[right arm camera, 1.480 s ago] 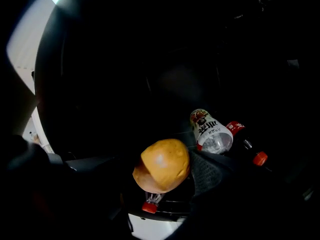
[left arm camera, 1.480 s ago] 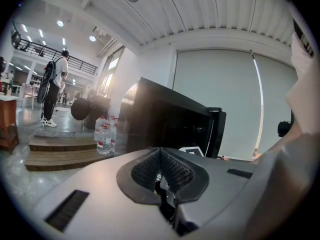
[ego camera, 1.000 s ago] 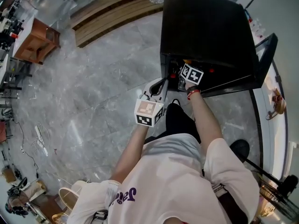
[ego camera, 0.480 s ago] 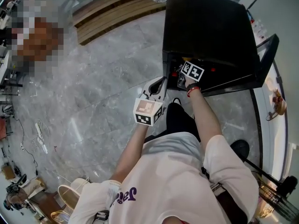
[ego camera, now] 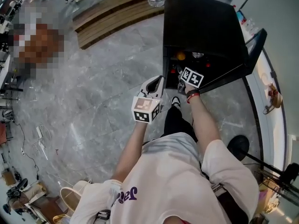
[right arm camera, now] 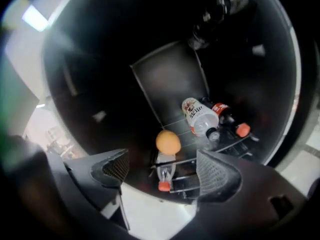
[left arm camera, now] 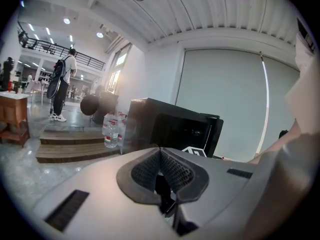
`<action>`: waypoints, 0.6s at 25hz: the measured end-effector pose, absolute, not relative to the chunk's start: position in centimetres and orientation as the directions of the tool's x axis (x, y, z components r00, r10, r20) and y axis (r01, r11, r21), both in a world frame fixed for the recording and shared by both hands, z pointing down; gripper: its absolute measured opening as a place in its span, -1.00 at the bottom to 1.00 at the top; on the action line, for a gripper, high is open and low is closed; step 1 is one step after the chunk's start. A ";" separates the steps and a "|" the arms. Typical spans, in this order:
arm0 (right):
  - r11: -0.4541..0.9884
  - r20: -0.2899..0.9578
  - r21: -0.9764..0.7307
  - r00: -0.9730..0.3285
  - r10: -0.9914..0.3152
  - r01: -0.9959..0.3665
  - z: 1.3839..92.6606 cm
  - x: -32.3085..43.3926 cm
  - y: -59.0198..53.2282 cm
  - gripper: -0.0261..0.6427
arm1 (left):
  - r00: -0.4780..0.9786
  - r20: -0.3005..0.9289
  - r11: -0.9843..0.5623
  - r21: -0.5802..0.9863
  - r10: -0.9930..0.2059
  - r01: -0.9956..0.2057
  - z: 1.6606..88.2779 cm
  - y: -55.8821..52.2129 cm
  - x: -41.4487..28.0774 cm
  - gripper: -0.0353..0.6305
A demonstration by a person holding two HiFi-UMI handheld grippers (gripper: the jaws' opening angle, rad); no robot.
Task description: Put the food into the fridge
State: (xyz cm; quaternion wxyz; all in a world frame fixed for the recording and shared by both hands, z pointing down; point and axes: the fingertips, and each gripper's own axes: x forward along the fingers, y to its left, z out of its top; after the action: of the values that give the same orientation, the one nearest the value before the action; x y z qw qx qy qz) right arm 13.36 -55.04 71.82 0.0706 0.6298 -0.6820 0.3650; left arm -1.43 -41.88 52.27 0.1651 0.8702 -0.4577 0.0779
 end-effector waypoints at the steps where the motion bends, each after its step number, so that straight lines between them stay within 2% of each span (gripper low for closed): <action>1: -0.053 0.554 -0.401 -0.197 -0.809 -0.914 71.2 13.3 -54.0 0.37 | 0.573 0.279 -0.532 0.215 -0.770 -0.819 51.9 -41.2 -1.6 -0.84; 15: 0.053 0.477 -0.350 -0.226 -0.849 -0.935 63.3 13.1 -40.6 0.26 | 0.595 0.237 -0.555 0.218 -0.768 -0.803 48.8 -33.3 -3.3 -0.84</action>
State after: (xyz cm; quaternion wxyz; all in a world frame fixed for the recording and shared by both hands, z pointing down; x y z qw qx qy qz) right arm 13.14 -40.60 63.30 0.0709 0.6179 -0.7221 0.3029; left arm -3.34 -33.34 48.83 0.1527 0.8798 -0.4464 0.0572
